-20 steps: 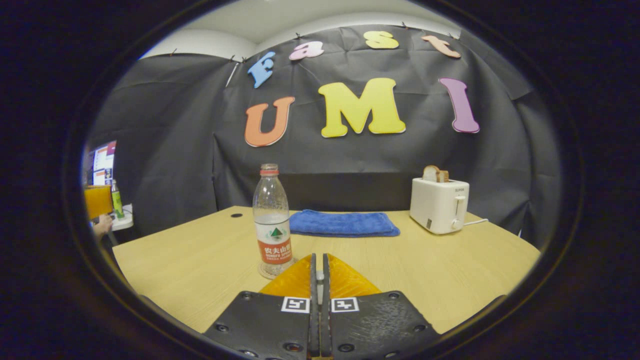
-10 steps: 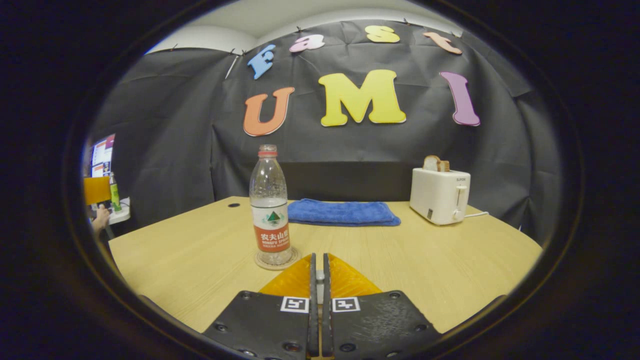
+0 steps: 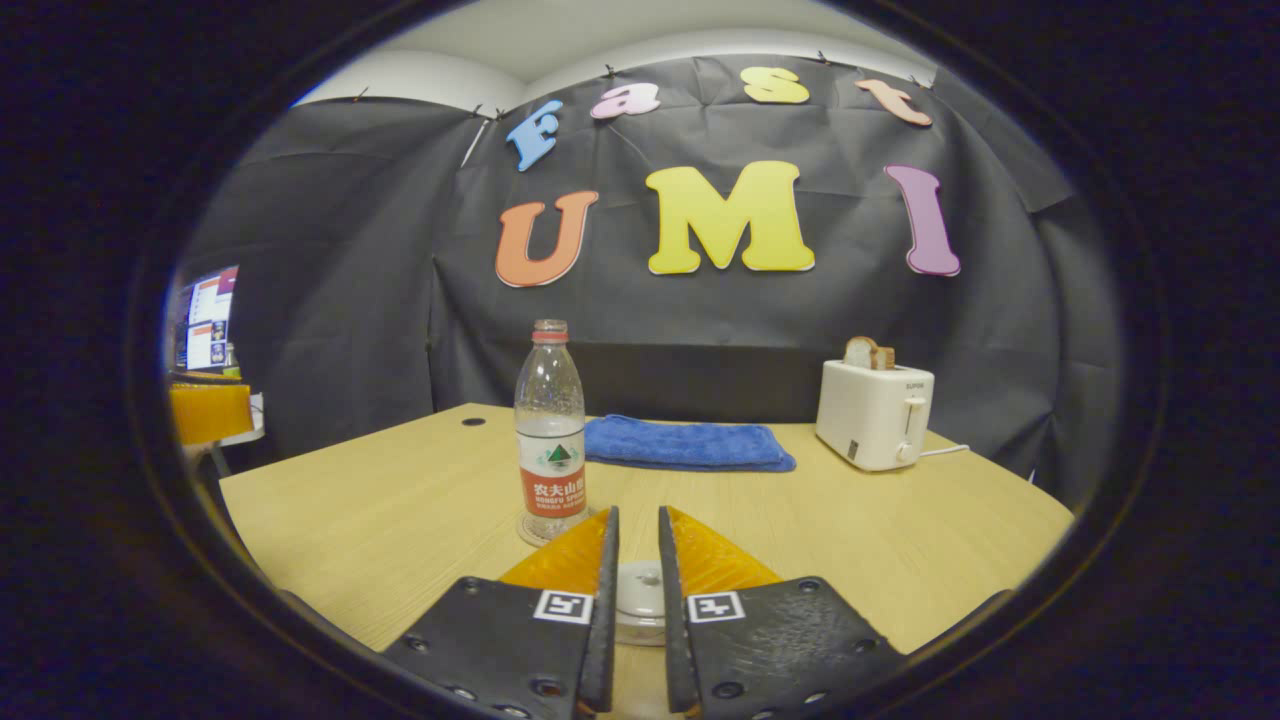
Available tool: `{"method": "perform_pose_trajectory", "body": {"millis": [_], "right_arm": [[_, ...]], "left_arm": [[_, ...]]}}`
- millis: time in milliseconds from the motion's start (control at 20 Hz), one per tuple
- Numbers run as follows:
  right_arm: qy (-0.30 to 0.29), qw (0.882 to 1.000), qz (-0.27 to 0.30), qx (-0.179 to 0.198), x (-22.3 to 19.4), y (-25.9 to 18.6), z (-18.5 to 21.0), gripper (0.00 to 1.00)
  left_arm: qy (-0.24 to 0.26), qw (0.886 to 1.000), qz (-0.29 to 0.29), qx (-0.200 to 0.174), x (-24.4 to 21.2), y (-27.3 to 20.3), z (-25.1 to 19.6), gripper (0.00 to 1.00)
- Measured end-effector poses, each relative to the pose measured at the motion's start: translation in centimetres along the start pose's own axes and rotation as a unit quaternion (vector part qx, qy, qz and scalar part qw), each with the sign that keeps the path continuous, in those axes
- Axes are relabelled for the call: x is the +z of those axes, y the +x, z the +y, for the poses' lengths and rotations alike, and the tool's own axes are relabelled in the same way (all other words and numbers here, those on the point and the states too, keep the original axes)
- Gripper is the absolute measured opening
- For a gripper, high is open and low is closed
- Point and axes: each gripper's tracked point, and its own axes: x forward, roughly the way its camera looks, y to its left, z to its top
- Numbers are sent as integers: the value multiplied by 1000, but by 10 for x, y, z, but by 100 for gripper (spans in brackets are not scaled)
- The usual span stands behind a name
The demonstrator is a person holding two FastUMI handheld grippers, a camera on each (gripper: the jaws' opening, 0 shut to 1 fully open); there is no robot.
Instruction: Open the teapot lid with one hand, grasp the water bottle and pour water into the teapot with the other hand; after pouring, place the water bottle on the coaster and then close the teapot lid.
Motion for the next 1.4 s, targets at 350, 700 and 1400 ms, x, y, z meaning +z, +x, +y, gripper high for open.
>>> {"method": "perform_pose_trajectory", "body": {"millis": [350,700,1400], "right_arm": [[0,999,-25,-22,33,-39,-13,69],[-20,994,-48,-100,64,-95,-78,97],[2,992,-40,-122,73,-171,-174,95]], "left_arm": [[7,1000,3,-7,1,-1,-13,97],[24,1000,-4,0,5,-4,-33,97],[55,997,-27,47,22,-26,-51,96]]}}
